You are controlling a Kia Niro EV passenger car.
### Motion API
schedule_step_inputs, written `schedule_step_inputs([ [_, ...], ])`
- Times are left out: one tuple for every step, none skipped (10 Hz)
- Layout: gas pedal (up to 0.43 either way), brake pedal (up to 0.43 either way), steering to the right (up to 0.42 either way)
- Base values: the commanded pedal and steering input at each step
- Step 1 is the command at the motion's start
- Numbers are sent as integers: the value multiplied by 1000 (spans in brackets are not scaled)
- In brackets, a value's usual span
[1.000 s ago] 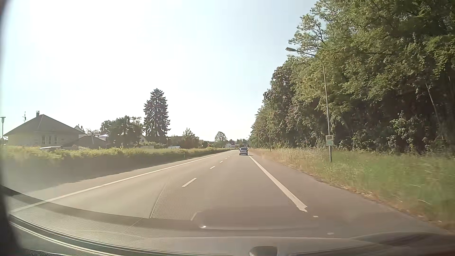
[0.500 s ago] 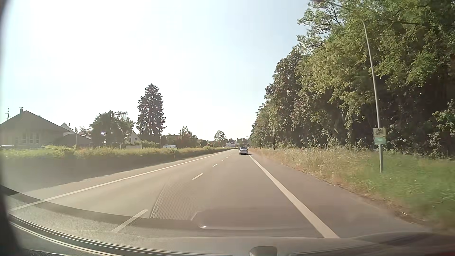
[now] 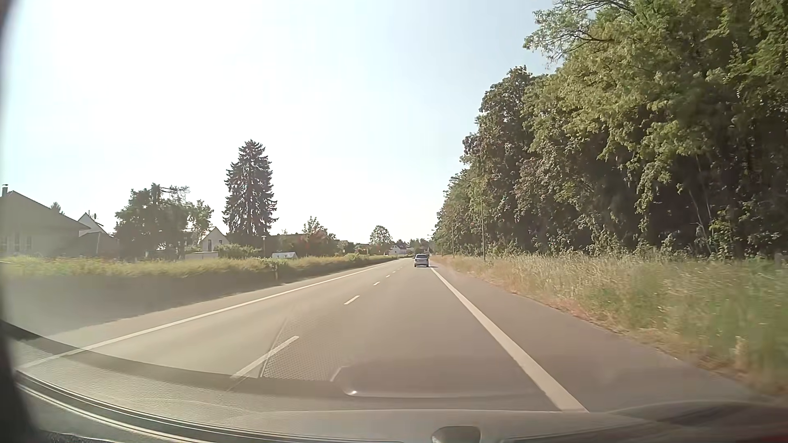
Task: Follow the waypoints while adhering to traffic rules and regulations
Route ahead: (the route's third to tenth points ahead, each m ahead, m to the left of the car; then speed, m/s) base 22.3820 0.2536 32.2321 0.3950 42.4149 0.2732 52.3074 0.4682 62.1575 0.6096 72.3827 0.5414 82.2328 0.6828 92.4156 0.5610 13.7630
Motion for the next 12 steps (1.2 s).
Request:
schedule_step_inputs([
  [59, 30, 0],
  [59, 30, 0],
  [59, 30, 0],
  [59, 30, 0],
  [59, 30, 0],
  [59, 30, 0],
  [59, 30, 0],
  [59, 30, 0],
  [59, 30, 0],
  [59, 30, 0],
  [59, 24, 0],
  [59, 30, 0],
])
